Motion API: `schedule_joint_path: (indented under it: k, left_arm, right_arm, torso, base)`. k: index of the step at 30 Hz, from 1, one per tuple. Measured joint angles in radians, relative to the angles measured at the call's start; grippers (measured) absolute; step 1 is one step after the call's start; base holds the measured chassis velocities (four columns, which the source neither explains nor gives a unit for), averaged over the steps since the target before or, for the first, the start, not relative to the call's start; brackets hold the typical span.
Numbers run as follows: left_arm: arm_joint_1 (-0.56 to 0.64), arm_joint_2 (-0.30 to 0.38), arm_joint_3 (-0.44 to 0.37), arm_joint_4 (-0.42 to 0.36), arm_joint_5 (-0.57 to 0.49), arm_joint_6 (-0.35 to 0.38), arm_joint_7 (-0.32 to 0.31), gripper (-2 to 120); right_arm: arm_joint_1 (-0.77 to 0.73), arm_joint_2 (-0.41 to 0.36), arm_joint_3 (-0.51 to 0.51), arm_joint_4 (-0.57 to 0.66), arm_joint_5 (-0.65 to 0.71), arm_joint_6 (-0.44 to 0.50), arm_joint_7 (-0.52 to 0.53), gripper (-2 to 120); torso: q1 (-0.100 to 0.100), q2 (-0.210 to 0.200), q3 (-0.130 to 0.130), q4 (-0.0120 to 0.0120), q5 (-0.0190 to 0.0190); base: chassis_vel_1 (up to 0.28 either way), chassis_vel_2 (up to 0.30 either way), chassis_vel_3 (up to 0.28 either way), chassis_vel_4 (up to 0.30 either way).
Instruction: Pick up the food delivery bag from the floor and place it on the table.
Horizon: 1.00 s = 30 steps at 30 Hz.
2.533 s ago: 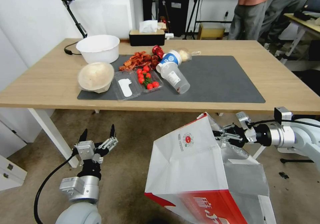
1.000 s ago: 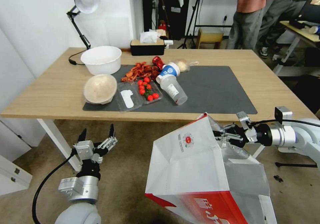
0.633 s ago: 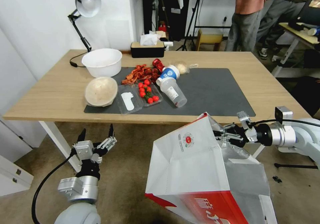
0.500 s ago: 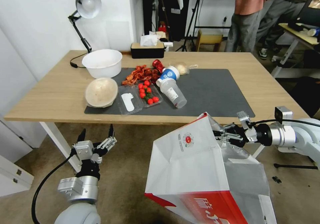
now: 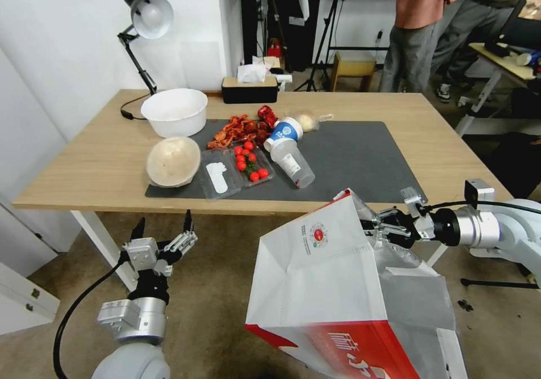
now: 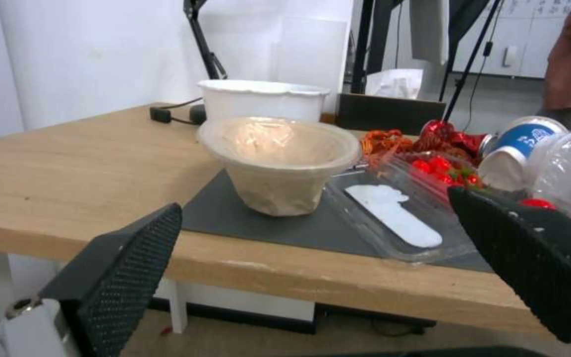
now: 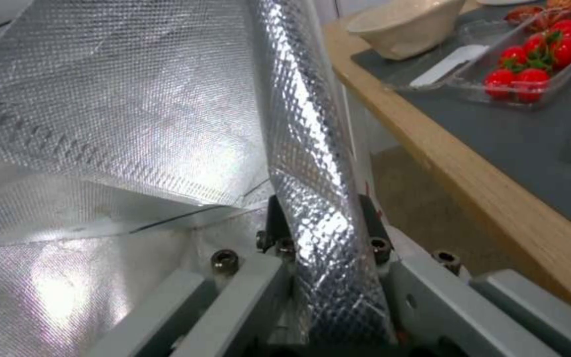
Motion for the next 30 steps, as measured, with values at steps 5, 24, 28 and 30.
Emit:
schedule_joint_path:
  k: [5,24,28,30]
  left_arm:
    - [0.002,0.000,0.000,-0.003,-0.002,0.000,-0.001,100]
    - [0.015,-0.009,0.004,-0.017,-0.014,0.004,-0.013,100]
    - [0.014,-0.007,0.003,-0.014,-0.014,0.001,-0.014,100]
    - [0.014,-0.007,0.003,-0.013,-0.014,0.000,-0.014,100]
  right_arm:
    - [0.001,-0.001,-0.001,-0.001,0.002,0.001,0.001,0]
    - [0.010,0.008,-0.014,-0.010,0.003,0.003,0.003,0]
    - [0.011,0.007,-0.013,-0.012,0.004,0.004,0.003,0]
    - [0.011,0.006,-0.012,-0.012,0.004,0.004,0.003,0]
  torso:
    - [0.018,0.040,0.023,0.0000,0.0000]
    - [0.047,0.107,0.060,0.0000,0.0001]
    - [0.047,0.106,0.060,0.0000,0.0000]
    - [0.047,0.105,0.060,0.0000,0.0001]
  base:
    - [0.000,0.000,0.000,0.000]
    - [0.000,0.000,0.000,0.000]
    - [0.000,0.000,0.000,0.000]
    - [0.000,0.000,0.000,0.000]
